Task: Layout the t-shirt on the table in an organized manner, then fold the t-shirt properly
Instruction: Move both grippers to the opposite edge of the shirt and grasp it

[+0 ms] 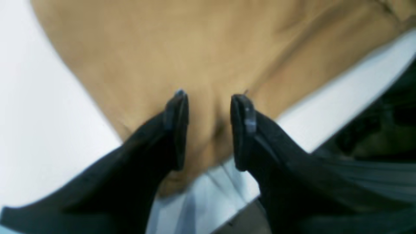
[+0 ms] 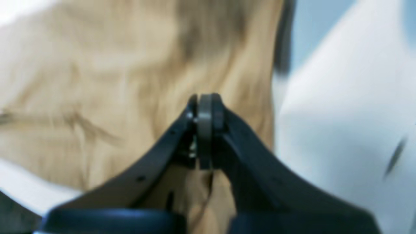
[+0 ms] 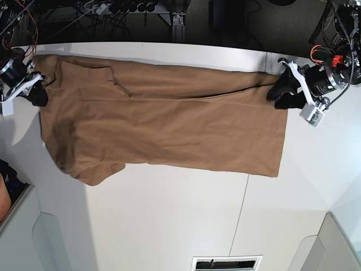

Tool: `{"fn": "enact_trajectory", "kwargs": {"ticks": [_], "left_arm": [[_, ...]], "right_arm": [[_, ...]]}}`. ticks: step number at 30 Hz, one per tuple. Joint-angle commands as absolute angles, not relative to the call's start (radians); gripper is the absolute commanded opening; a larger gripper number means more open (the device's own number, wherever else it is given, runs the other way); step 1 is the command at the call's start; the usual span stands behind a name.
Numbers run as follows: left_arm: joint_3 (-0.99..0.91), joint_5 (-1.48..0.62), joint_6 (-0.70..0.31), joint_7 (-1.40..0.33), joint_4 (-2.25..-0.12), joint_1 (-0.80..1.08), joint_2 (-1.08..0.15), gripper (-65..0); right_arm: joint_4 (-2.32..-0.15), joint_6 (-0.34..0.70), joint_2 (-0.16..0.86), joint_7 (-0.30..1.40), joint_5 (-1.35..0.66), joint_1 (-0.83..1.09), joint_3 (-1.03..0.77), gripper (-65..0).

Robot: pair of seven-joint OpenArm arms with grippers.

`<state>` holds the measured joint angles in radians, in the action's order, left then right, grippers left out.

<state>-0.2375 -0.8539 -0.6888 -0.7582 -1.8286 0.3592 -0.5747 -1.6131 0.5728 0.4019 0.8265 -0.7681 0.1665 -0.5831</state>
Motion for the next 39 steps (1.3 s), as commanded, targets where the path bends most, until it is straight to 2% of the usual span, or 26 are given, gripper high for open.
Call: {"fn": "enact_trajectory", "kwargs": {"ticks": [1, 4, 5, 6, 12, 18, 24, 30, 39], "left_arm": [[-0.25, -0.867, -0.698, -0.728, -1.842, 0.337, -0.597, -39.6], [-0.245, -0.867, -0.698, -0.725, -1.83, 0.257, -0.601, -39.6], [-0.237, -0.867, -0.698, -0.725, -1.813, 0.22, -0.602, -39.5], [-0.224, -0.863, -0.698, -0.725, -1.785, 0.179, -0.602, -39.2], [-0.101, -0.863, -0.698, -0.698, -1.485, -0.077, -0.601, -29.2], [-0.009, -0.834, -0.698, -0.65, -1.145, -0.318, -0.595, -29.3], [-0.006, -0.833, -0.698, -0.645, -0.887, -0.432, -0.558, -29.3], [-0.006, -0.724, -0.698, -0.519, -0.757, -0.443, -0.497, -29.3], [-0.006, -0.652, -0.698, -0.467, -0.744, -0.458, -0.431, -29.3]], "right_arm": [[-1.629, 0.572, 0.42, 0.797, -0.777, 0.127, -0.591, -64.7], [-1.62, 0.572, 0.419, 0.751, -0.73, 0.04, -0.59, -45.9], [-1.613, 0.571, 0.419, 0.738, -0.709, 0.006, -0.589, -41.9], [-1.601, 0.565, 0.418, 0.733, -0.685, -0.031, -0.587, -40.5], [-1.385, 0.527, 0.418, 0.68, -0.597, -0.231, -0.58, -40.6], [-1.071, 0.527, 0.418, 0.596, -0.455, -0.416, -0.58, -40.5], [-0.847, 0.527, 0.418, 0.528, -0.365, -0.488, -0.566, -40.5], [-0.752, 0.527, 0.419, 0.505, -0.336, -0.49, -0.546, -40.5], [-0.744, 0.542, 0.41, 0.504, -0.343, -0.49, -0.545, -40.5]]}}
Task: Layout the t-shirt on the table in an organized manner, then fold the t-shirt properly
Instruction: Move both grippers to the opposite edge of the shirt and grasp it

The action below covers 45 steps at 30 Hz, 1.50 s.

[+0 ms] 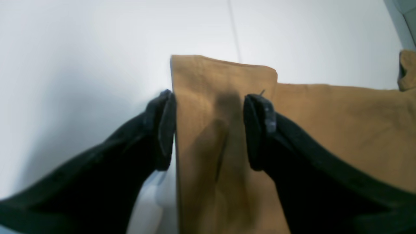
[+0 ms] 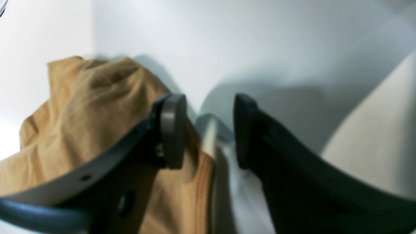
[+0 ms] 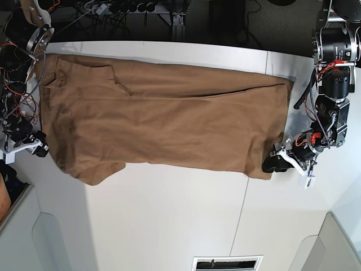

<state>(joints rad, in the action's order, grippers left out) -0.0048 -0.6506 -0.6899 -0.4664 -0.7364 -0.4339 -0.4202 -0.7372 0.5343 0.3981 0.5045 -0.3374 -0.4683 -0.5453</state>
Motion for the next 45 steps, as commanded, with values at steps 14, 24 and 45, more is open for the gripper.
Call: {"fn": "enact_trajectory", "kwargs": {"ticks": [14, 24, 45], "left_arm": [[-0.006, -0.63, -0.698, -0.476, -0.744, -0.479, -0.416, -29.4], [-0.006, -0.601, -0.698, -0.475, -0.745, -0.483, -0.416, -55.5], [-0.006, -0.702, -0.698, -0.736, -0.835, -0.508, -0.484, -65.0]], "right_arm": [[-0.744, 0.554, 0.398, 0.505, -0.382, -0.518, -0.418, -40.6], [-0.755, 0.554, 0.399, 0.504, -0.405, -0.54, -0.305, -41.2], [-0.782, 0.566, 0.43, 0.529, -0.409, -0.577, -0.305, -65.0]]}}
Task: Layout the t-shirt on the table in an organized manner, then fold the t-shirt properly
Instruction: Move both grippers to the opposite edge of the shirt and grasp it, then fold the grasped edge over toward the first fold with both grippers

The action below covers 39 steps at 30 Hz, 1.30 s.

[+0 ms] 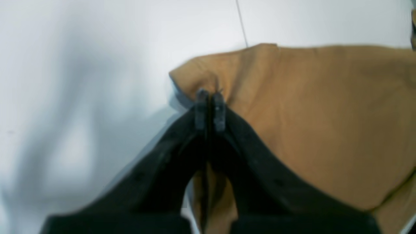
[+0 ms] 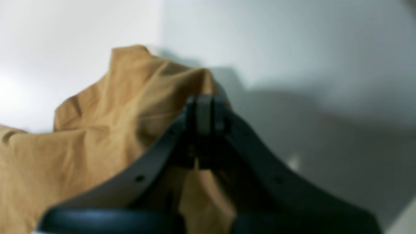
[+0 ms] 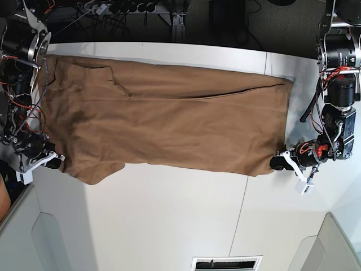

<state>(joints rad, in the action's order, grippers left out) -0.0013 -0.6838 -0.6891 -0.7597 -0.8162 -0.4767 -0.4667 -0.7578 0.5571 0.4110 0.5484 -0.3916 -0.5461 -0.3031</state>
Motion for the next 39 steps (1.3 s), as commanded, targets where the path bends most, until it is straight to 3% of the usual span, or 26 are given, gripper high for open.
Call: {"fn": "enact_trajectory", "kwargs": {"ticks": [1, 16, 26, 37, 38, 39], "left_arm": [[-0.006, -0.729, -0.698, -0.766, -0.853, -0.506, -0.492, -65.0], [-0.006, -1.027, -0.698, -1.079, -1.118, -0.369, -0.66, -65.0], [-0.006, -1.045, -0.698, -1.079, -1.129, -0.31, -0.689, -65.0], [-0.006, -1.059, -0.698, -1.085, -1.129, -0.285, -0.69, -65.0], [-0.006, -1.059, -0.698, -1.085, -1.129, -0.28, -0.69, -65.0], [-0.006, -1.059, -0.698, -1.085, -1.129, -0.274, -0.69, -65.0]], "right_arm": [[-0.795, 0.566, 0.435, 0.545, -0.424, -0.575, -0.305, -65.0], [-1.212, 0.564, 0.469, 0.652, -0.524, -0.289, -0.311, -65.0], [-1.349, 0.565, 0.471, 0.656, -0.584, -0.105, -0.455, -65.0], [-1.356, 0.564, 0.467, 0.672, -0.604, -0.013, -0.464, -65.0], [-1.356, 0.564, 0.467, 0.683, -0.607, -0.014, -0.464, -64.4], [-1.356, 0.564, 0.467, 0.686, -0.61, -0.014, -0.464, -55.4]]}}
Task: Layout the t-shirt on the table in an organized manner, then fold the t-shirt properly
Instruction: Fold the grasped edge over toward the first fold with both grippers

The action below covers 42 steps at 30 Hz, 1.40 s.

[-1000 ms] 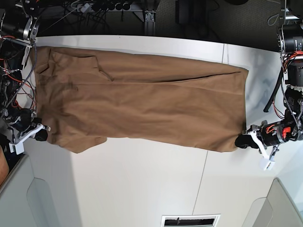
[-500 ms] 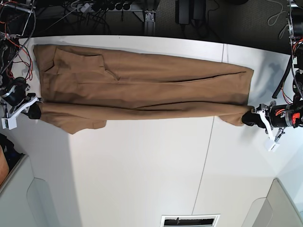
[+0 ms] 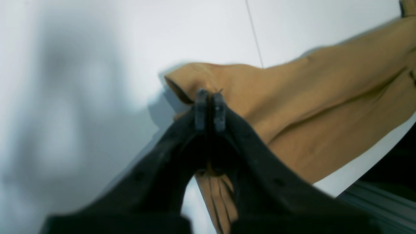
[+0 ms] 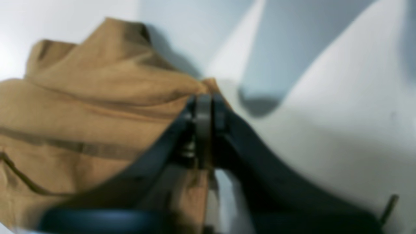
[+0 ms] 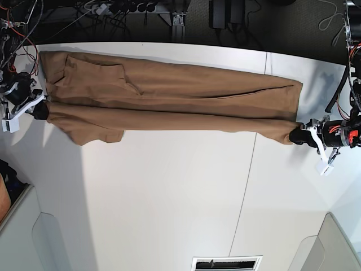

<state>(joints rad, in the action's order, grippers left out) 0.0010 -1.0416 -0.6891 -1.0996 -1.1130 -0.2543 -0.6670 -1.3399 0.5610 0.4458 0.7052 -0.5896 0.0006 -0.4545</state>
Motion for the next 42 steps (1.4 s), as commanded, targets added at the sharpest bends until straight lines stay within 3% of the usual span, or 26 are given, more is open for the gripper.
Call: {"fn": "enact_trajectory", "kwargs": {"ticks": [1, 3, 4, 15, 24, 26, 31, 42], "left_arm": [[-0.006, -1.059, -0.698, -1.085, -1.129, -0.268, -0.69, -65.0], [-0.006, -1.059, -0.698, -1.085, -1.129, -0.262, -0.69, -59.0], [-0.006, -1.059, -0.698, -1.085, -1.129, -0.26, -0.69, -55.8], [-0.006, -1.069, -0.698, -1.085, -1.129, -0.26, -0.69, -54.2], [-0.006, -1.081, -0.698, -1.086, -1.129, -0.26, -0.69, -54.2], [-0.006, -1.081, -0.698, -1.086, -1.129, -0.26, -0.69, -54.2], [-0.006, -1.082, -0.698, -1.085, -1.129, -0.26, -0.69, -54.2], [-0.006, -1.11, -0.698, -1.093, -1.129, -0.26, -0.696, -54.2]], "right_arm": [[-1.356, 0.564, 0.467, 0.685, -0.615, -0.014, -0.464, -46.2], [-1.361, 0.564, 0.467, 0.685, -0.639, -0.017, -0.465, -34.7], [-1.367, 0.564, 0.466, 0.686, -0.656, -0.02, -0.466, -33.1], [-1.422, 0.564, 0.4, 0.685, -0.654, -0.101, -0.482, -33.1], [-1.238, 0.545, 0.368, 0.609, -0.511, -0.209, -0.282, -33.4], [-1.227, 0.545, 0.368, 0.606, -0.513, -0.214, -0.252, -38.7], [-1.229, 0.545, 0.368, 0.606, -0.522, -0.214, -0.222, -63.9], [-1.459, 0.546, 0.368, 0.758, -0.627, -0.128, -0.268, -65.0]]}}
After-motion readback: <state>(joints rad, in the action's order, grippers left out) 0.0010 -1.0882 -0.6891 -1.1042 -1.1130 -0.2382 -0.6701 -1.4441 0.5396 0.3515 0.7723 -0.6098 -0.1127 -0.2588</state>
